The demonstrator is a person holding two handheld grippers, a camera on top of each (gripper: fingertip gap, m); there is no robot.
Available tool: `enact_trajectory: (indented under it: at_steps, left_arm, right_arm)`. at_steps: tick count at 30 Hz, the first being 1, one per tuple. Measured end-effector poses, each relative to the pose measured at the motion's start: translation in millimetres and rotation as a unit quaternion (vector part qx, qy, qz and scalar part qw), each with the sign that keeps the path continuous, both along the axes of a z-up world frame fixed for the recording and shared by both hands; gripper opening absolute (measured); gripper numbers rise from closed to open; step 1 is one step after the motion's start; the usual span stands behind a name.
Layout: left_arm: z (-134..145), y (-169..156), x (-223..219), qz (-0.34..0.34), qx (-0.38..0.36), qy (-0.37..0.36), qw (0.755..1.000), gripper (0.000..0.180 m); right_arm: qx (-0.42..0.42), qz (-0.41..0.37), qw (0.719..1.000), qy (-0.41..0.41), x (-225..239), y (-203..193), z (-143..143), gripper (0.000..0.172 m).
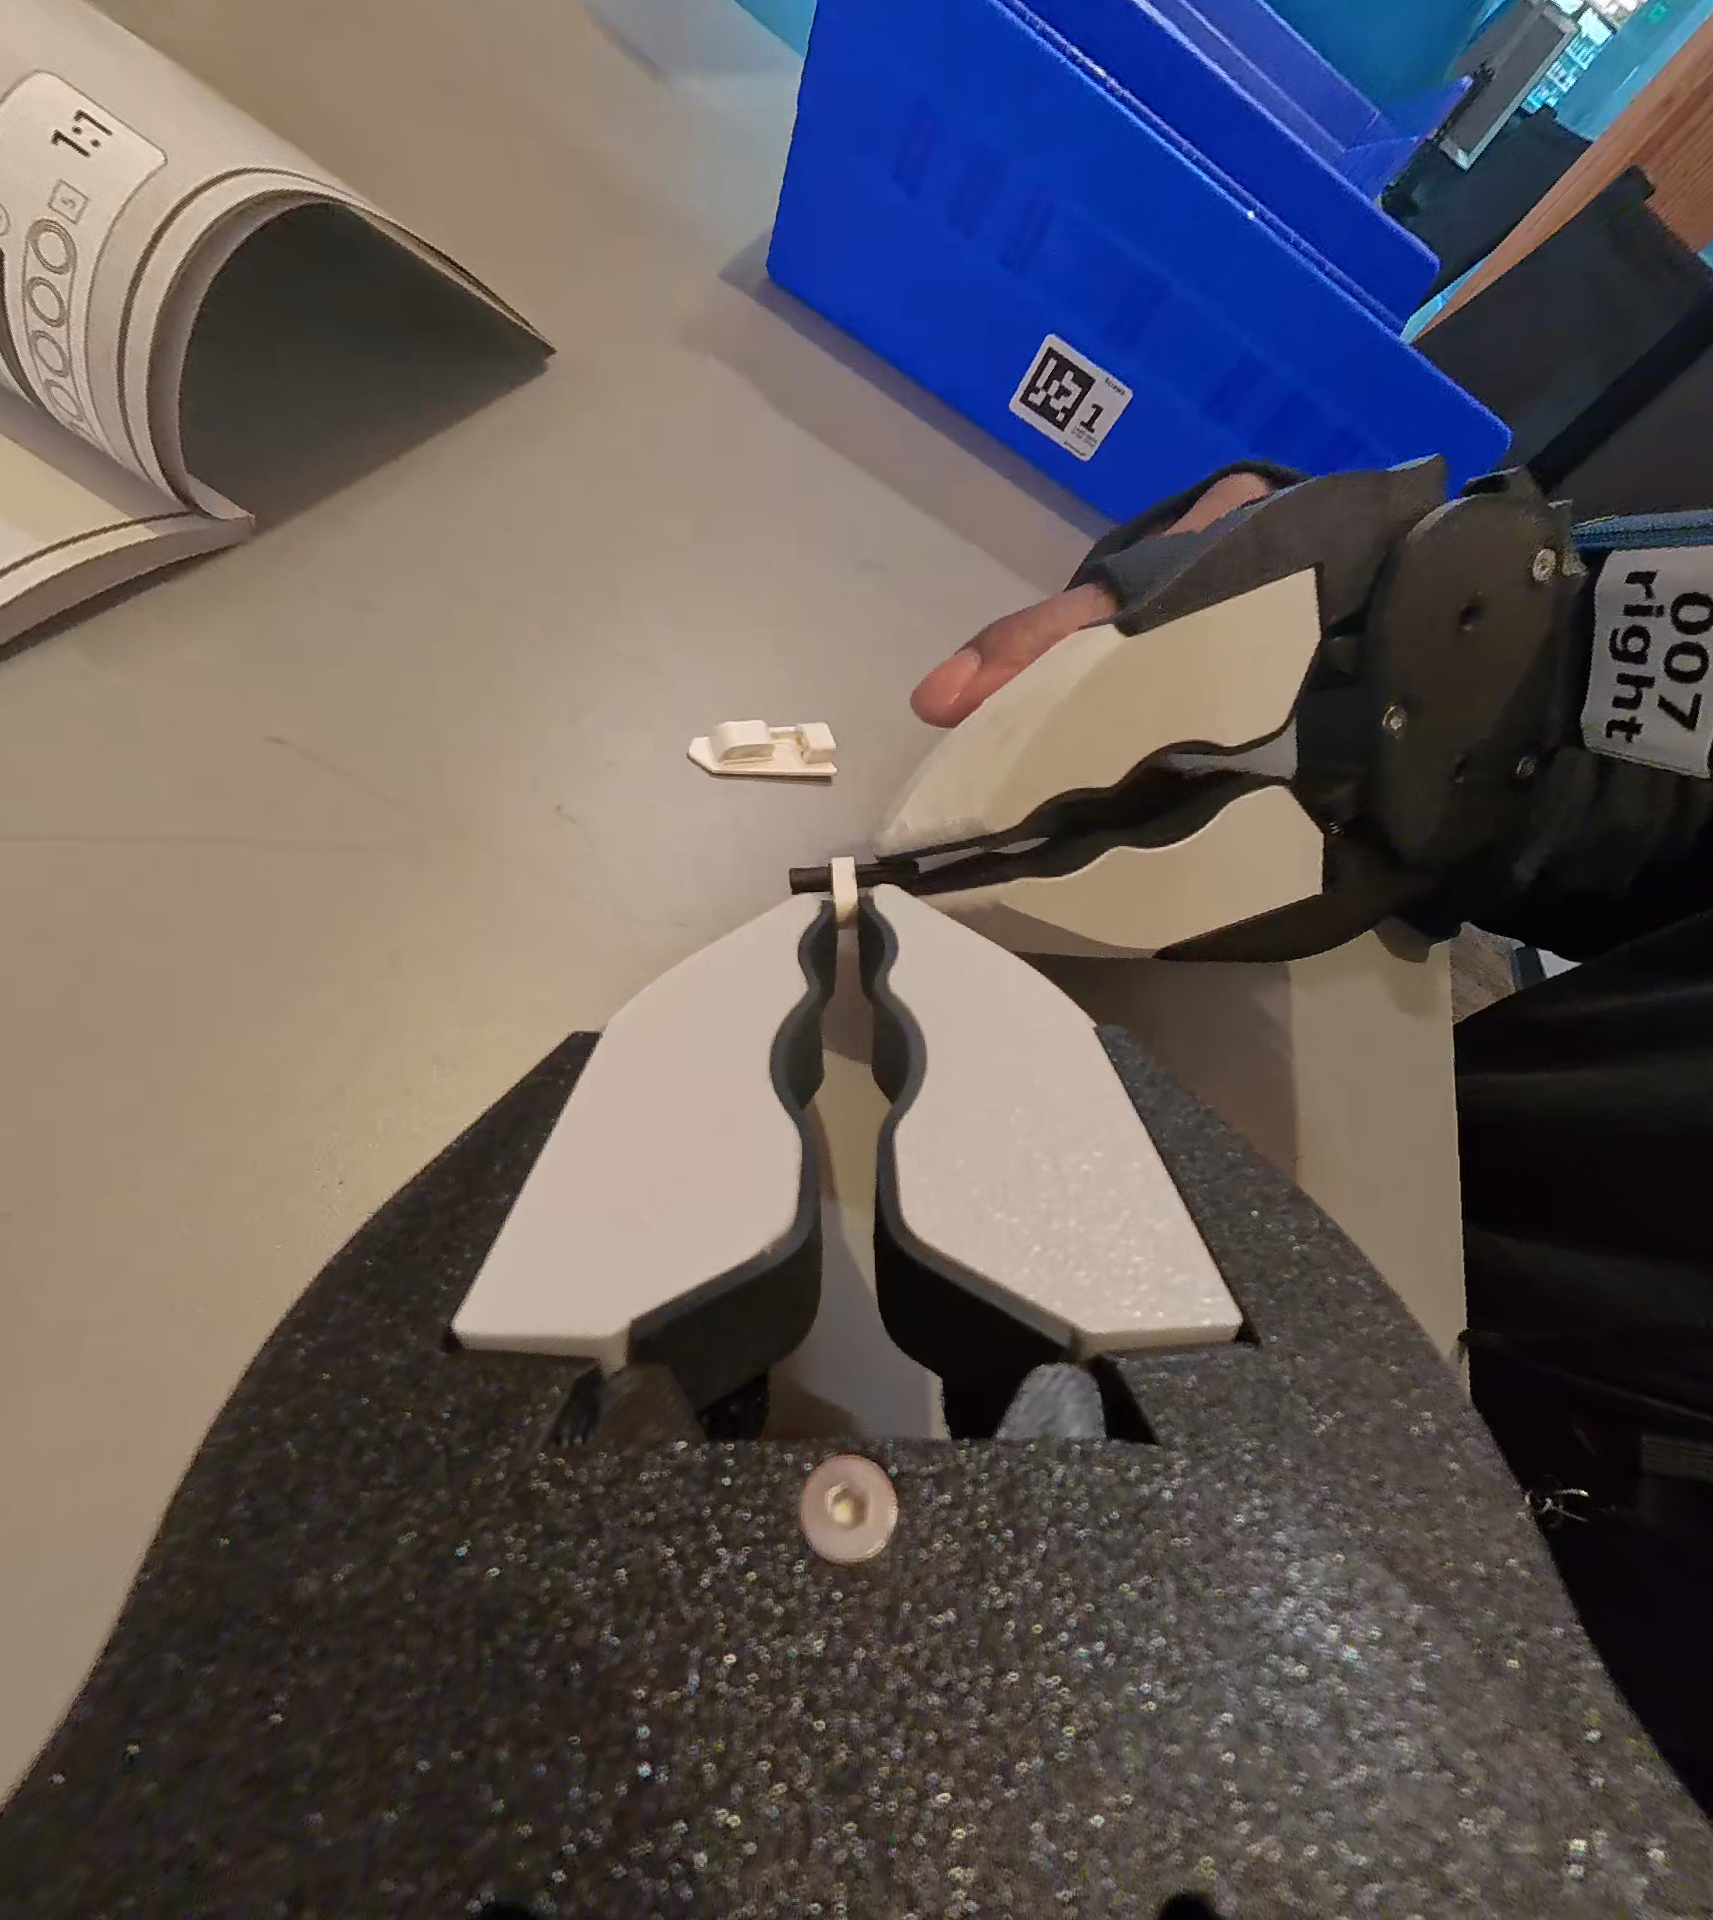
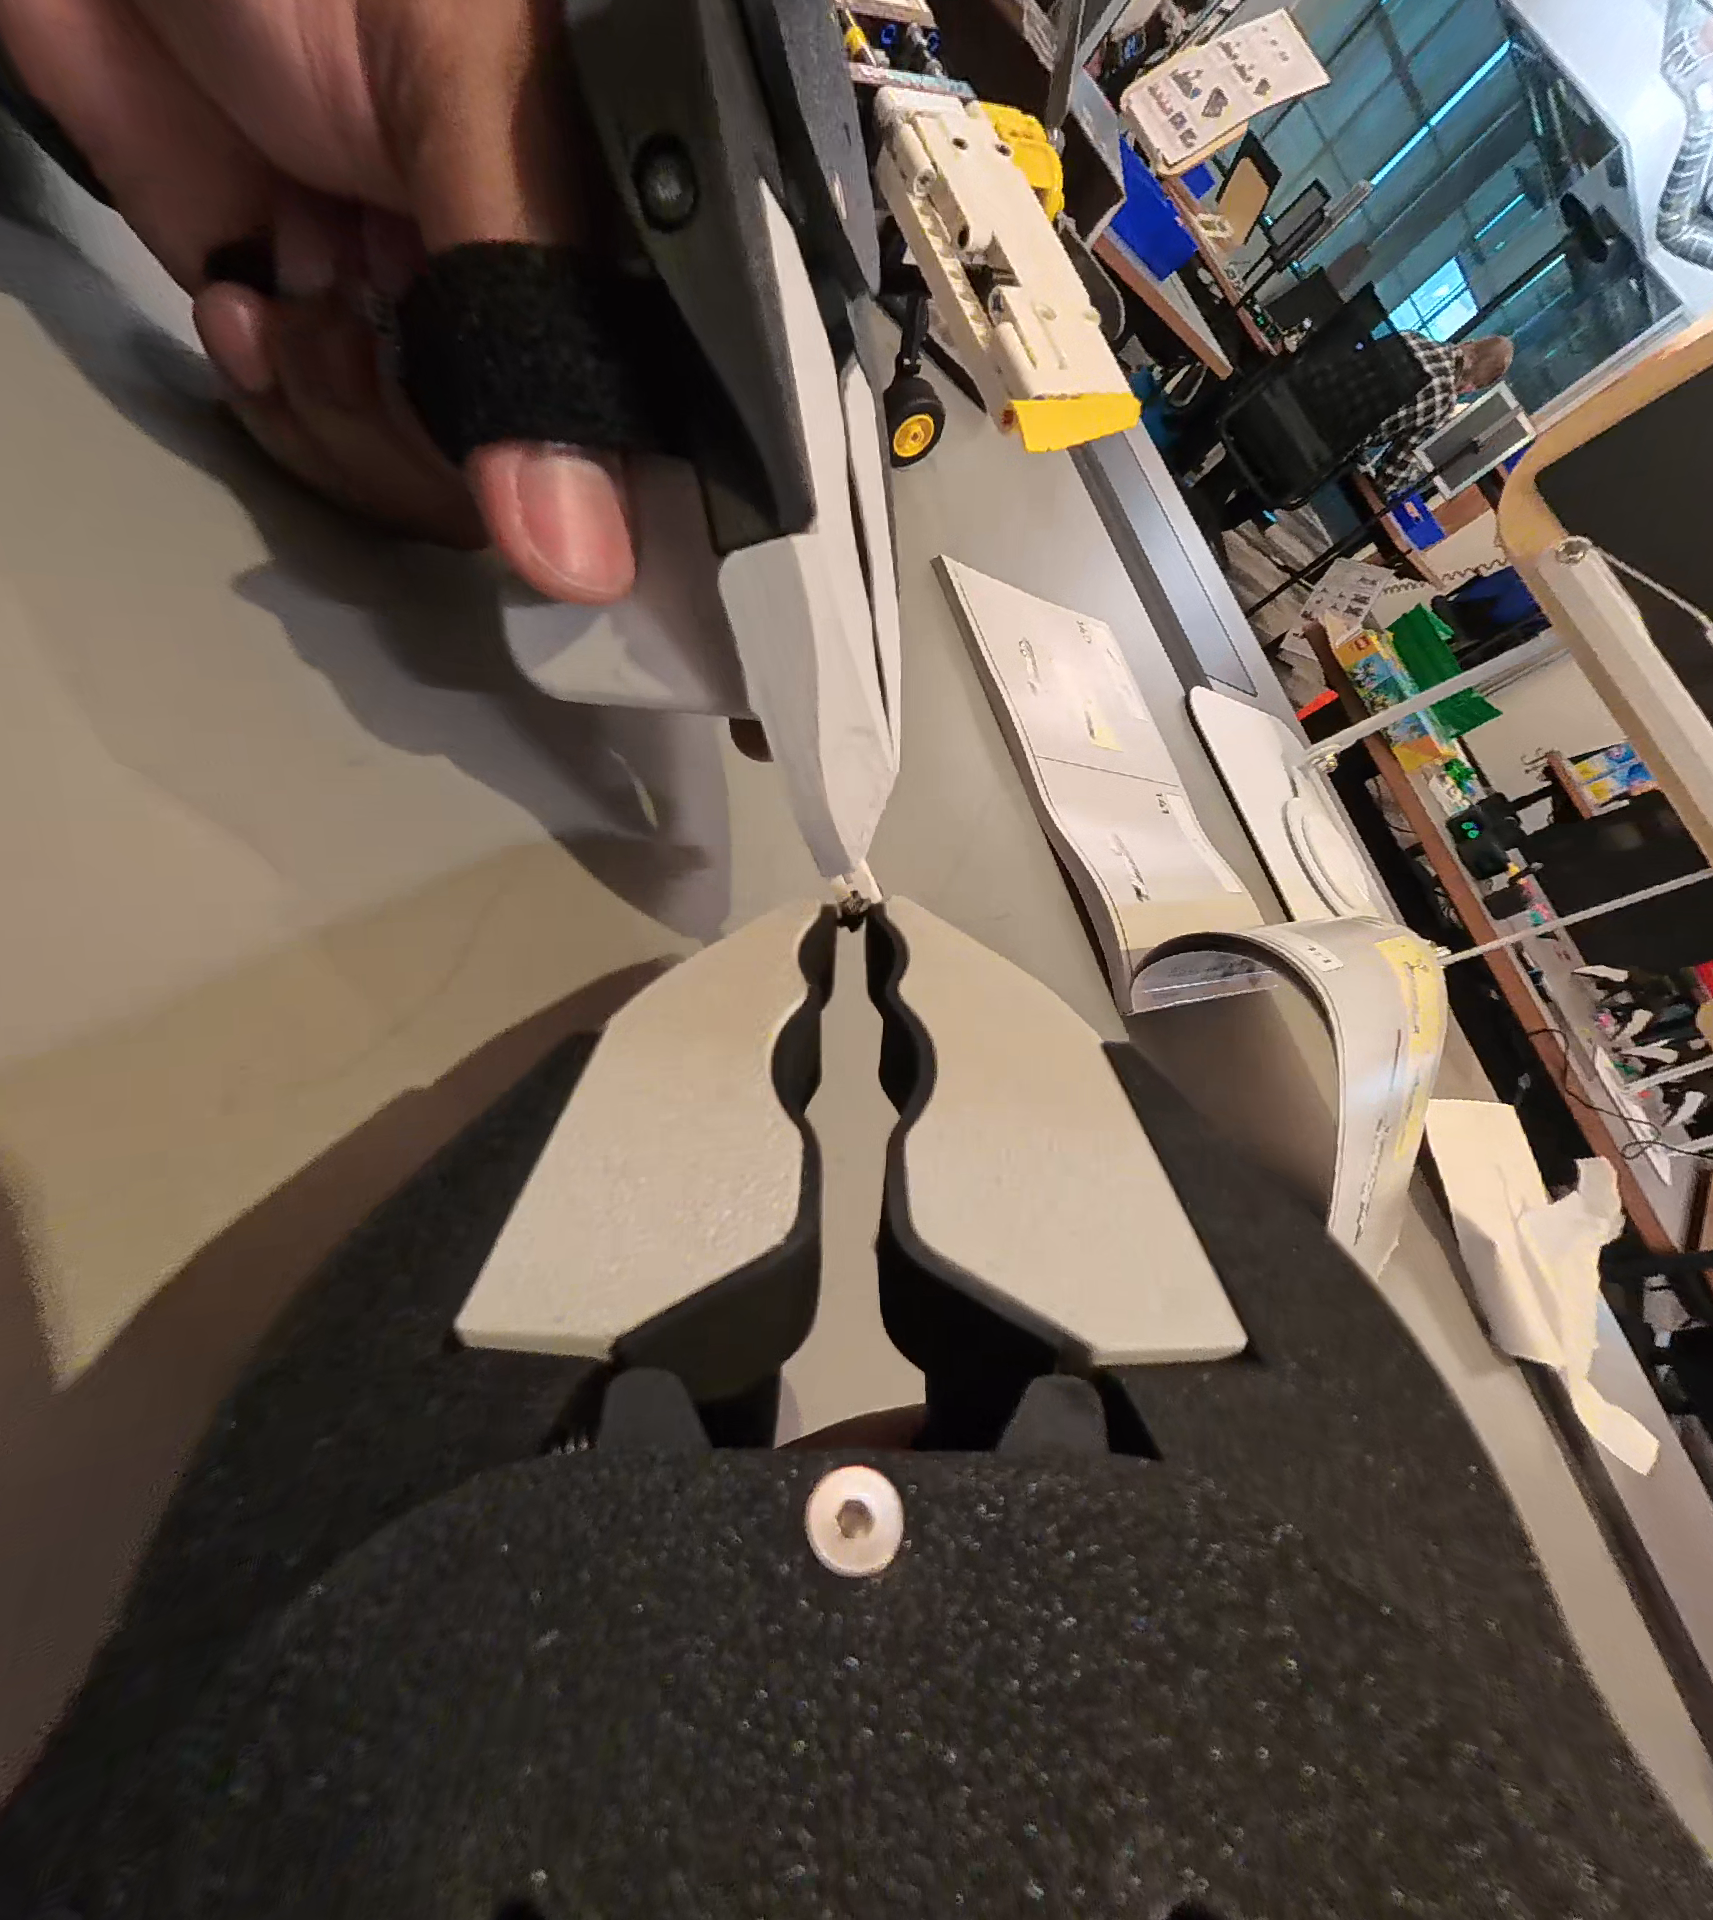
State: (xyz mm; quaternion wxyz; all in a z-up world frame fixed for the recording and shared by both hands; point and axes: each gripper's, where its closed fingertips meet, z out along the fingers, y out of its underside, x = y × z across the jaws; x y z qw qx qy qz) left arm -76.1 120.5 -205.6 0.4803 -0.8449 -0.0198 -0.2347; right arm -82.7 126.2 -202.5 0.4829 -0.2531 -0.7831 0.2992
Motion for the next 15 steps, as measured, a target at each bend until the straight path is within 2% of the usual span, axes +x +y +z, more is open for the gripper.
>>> enact_trajectory:
  at_steps: [4,8,10,15]
  left_arm:
    - [1.8,-1.4,4.6,-0.022,0.004,-0.006,1.000,0.006]
    - [11.6,-4.0,5.7,-0.045,0.021,-0.041,0.998,0.020]
    - [21.7,-6.6,5.9,-0.065,0.039,-0.072,0.995,0.027]
    - [33.4,-18.4,17.8,-0.137,0.045,-0.164,0.976,0.026]
  right_arm:
    - [0.016,0.007,1.000,0.022,1.9,0.6,5.4,0.004]
    - [0.072,0.021,0.995,0.070,5.2,3.7,12.5,0.004]
    - [0.092,0.050,0.989,0.106,10.3,-0.6,19.4,0.004]
    - [0.156,0.142,0.957,0.199,27.3,-21.0,30.1,0.004]
